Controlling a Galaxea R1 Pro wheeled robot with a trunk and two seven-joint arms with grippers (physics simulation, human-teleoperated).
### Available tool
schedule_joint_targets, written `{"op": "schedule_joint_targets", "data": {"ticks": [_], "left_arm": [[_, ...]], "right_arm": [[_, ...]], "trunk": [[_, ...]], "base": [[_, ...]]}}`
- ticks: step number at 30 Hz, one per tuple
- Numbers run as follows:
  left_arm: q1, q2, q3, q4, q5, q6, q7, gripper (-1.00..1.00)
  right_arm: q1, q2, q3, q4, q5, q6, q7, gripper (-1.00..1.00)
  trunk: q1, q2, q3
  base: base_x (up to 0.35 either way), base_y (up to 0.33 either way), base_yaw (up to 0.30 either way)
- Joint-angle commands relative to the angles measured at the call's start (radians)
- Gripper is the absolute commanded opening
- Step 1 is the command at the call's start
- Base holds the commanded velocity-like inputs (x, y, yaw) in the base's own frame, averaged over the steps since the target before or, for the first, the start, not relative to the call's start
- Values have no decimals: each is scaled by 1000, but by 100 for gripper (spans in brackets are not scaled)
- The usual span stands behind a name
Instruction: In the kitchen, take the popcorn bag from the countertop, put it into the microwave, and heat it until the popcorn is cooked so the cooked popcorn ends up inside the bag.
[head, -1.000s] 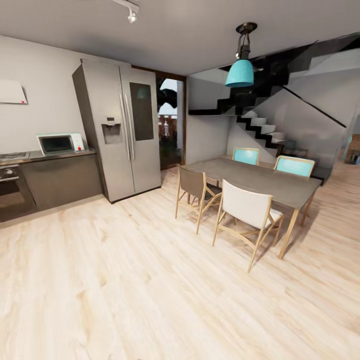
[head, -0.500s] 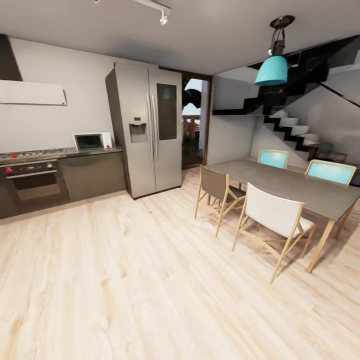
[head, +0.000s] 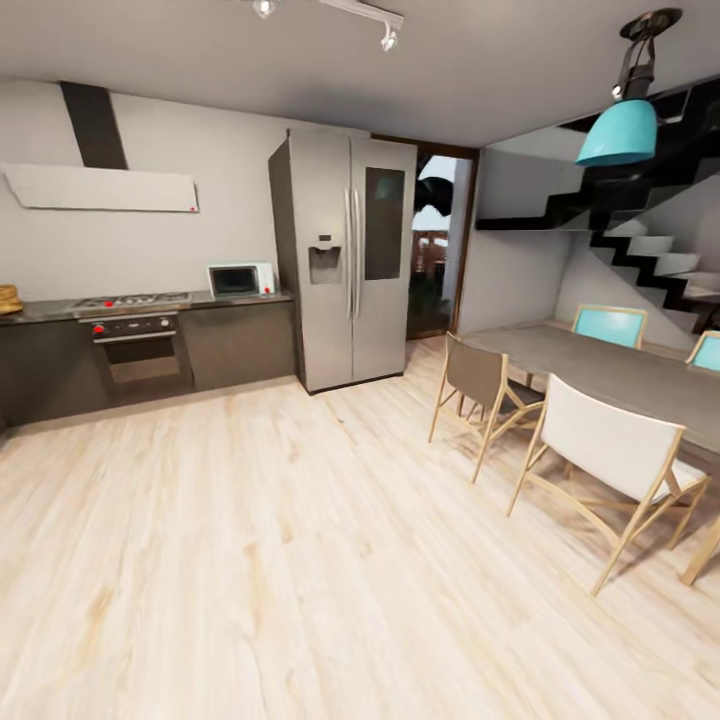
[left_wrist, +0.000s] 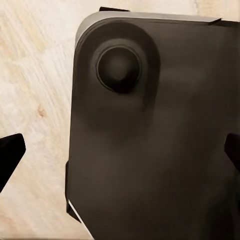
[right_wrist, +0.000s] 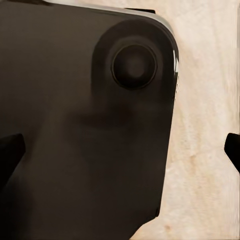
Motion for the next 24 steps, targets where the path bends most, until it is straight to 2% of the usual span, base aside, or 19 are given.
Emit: {"op": "schedule_joint_targets", "data": {"ticks": [1,24], "left_arm": [[0,0,0,-1,9,-1,-1,100],[0,0,0,-1,10,-1,0,100]], "right_arm": [[0,-1,-1,0,6,-3,0,100],[0,-3,-1,0,7,-6,-1,100]], "trunk": [[0,0,-1],[0,0,-1]], "base": [[0,0,296],[0,0,296]]}}
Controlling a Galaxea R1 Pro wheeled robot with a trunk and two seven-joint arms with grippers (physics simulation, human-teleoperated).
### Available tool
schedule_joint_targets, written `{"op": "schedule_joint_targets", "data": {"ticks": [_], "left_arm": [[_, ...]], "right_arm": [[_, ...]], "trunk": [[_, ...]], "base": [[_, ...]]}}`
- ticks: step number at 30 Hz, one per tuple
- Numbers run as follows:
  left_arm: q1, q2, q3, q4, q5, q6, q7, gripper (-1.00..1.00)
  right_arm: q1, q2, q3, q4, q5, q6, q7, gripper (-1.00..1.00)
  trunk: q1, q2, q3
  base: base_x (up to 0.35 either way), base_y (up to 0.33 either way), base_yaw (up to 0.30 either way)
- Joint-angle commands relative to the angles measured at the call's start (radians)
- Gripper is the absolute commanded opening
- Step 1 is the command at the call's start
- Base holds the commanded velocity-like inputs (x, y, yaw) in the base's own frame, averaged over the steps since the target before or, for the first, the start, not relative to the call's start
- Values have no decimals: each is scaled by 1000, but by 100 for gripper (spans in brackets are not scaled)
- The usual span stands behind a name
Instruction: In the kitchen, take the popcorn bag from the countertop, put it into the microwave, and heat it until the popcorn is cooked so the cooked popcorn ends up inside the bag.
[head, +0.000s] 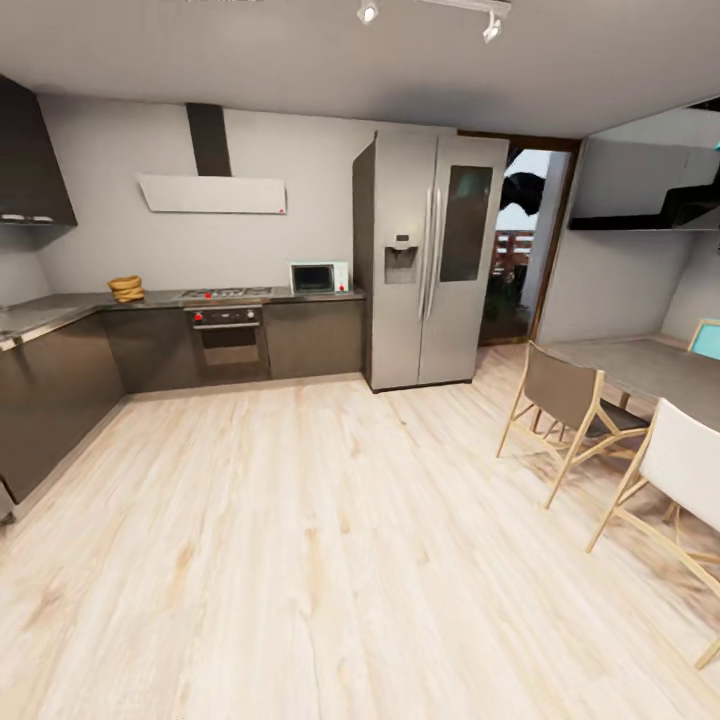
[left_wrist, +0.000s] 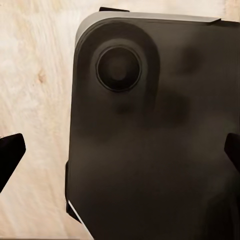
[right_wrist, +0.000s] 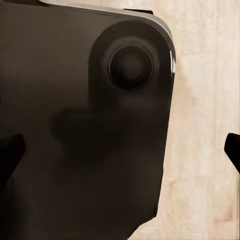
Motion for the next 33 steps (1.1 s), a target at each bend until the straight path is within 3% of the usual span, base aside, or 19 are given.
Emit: {"op": "schedule_joint_targets", "data": {"ticks": [1,6,33], "left_arm": [[0,0,0,-1,9,-1,0,100],[0,0,-1,-1,11,0,0,100],[0,1,-3,-1,15,6,3,100]], "right_arm": [[0,0,-1,0,8,-3,0,100],[0,2,2,0,11,-1,1,100],[0,2,11,0,19,2,1,100]], "trunk": [[0,0,-1],[0,0,-1],[0,0,-1]], "base": [[55,0,296],[230,0,155],[321,0,2]]}}
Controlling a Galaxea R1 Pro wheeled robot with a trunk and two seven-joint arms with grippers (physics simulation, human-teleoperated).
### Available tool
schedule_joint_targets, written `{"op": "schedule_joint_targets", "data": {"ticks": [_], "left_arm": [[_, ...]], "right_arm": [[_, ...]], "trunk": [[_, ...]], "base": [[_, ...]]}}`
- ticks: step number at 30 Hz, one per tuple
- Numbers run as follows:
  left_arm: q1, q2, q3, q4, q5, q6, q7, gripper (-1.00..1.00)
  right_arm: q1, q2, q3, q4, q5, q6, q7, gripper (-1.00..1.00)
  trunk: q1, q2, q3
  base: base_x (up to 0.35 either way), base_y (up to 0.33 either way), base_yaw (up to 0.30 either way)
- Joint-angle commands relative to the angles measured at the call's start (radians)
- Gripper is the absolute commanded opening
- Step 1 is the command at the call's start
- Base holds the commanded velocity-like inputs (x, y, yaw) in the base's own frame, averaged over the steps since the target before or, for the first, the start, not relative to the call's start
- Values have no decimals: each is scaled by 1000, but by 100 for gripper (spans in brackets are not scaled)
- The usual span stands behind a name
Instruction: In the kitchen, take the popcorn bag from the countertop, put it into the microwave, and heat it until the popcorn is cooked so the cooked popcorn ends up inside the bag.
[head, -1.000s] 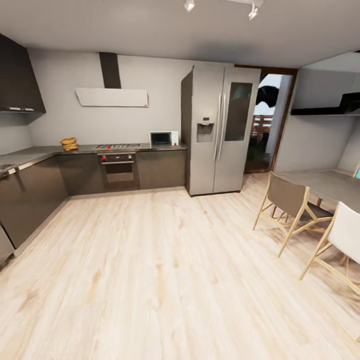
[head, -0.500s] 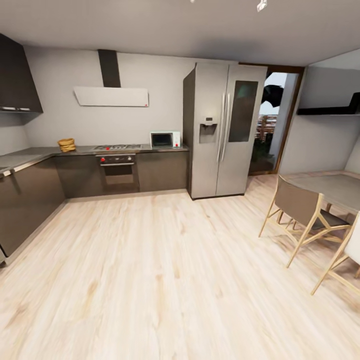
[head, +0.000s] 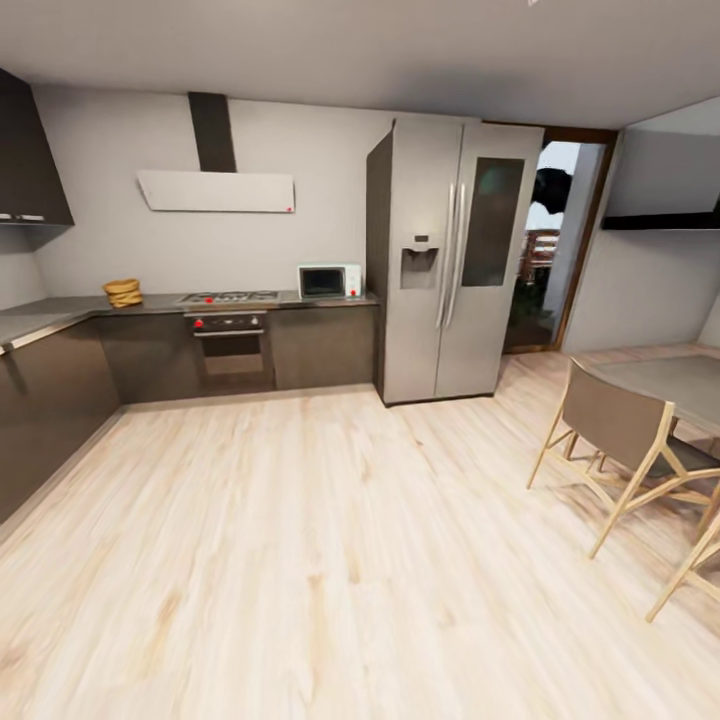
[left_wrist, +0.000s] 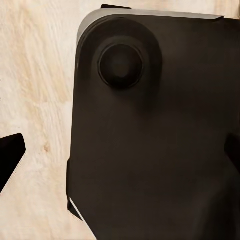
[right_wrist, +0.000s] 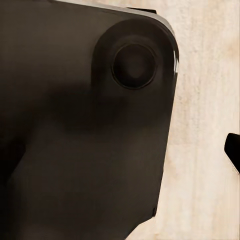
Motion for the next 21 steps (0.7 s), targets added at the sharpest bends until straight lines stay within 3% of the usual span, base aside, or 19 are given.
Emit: {"op": "schedule_joint_targets", "data": {"ticks": [1,10,17,21], "left_arm": [[0,0,0,-1,8,-2,0,100],[0,0,0,-1,9,0,0,100],[0,0,0,-1,9,-2,0,100],[0,0,1,-1,9,-2,0,100]], "right_arm": [[0,0,-1,0,6,-1,2,100],[0,-3,-9,0,2,-8,0,100],[0,-4,-12,-1,2,-8,0,100],[0,-5,-9,-1,4,-8,0,100]], "trunk": [[1,0,-1],[1,0,-1],[1,0,-1],[1,0,-1]], "base": [[322,0,0],[322,0,8],[322,0,221],[322,0,63]]}}
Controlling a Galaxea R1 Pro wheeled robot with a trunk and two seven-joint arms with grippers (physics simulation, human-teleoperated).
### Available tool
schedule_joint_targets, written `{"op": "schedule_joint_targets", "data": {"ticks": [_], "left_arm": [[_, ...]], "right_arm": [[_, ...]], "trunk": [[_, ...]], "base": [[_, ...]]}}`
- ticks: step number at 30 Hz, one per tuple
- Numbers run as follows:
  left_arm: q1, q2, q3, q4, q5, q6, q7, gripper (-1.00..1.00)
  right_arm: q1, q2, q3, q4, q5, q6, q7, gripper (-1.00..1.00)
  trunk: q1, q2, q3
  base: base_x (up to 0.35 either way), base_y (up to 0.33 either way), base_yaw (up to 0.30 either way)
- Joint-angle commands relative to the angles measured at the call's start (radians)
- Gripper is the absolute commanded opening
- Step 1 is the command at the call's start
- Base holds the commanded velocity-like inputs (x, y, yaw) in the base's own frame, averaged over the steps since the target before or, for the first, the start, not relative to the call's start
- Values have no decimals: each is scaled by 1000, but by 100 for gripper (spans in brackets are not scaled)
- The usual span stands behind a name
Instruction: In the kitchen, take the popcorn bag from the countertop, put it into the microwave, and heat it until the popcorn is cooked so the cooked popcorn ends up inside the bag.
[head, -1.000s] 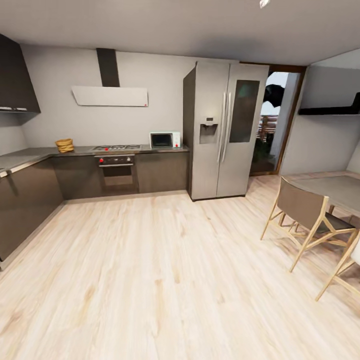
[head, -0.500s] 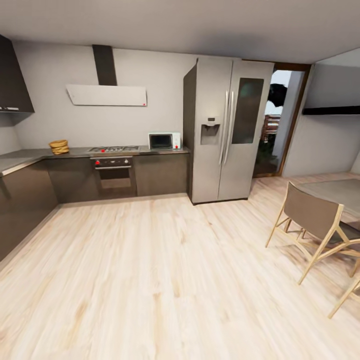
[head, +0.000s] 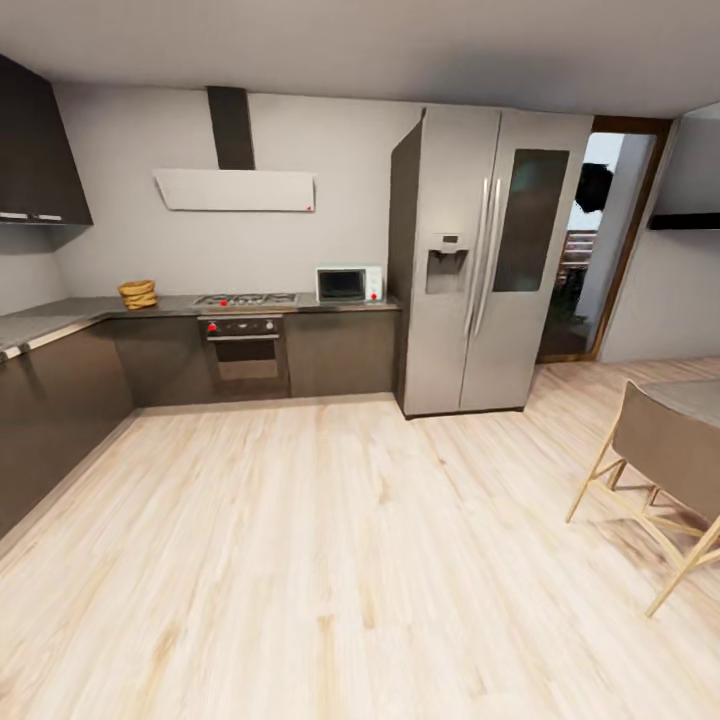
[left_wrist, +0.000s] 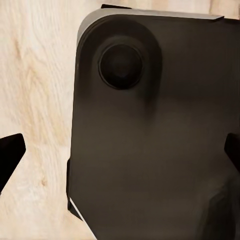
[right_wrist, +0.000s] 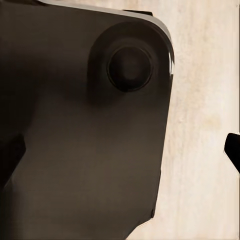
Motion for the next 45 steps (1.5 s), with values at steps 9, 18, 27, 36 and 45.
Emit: {"op": "schedule_joint_targets", "data": {"ticks": [9,18,27,36,45], "left_arm": [[0,0,-1,-1,66,-2,0,100],[0,0,-2,-1,81,0,0,100],[0,0,-2,-1,82,0,0,100],[0,0,-2,-1,83,1,0,100],[0,0,-2,-1,83,1,0,100]], "right_arm": [[0,1,0,0,8,-2,0,100],[0,1,0,0,8,-2,0,100],[0,0,0,0,8,-2,0,100],[0,2,-3,0,6,-1,0,100],[0,2,-1,0,7,-1,0,100]], "trunk": [[1,0,-1],[1,0,-1],[1,0,-1],[1,0,-1],[1,0,-1]], "base": [[322,-9,3],[322,-75,0],[322,-78,0],[322,-16,0],[322,0,0]]}}
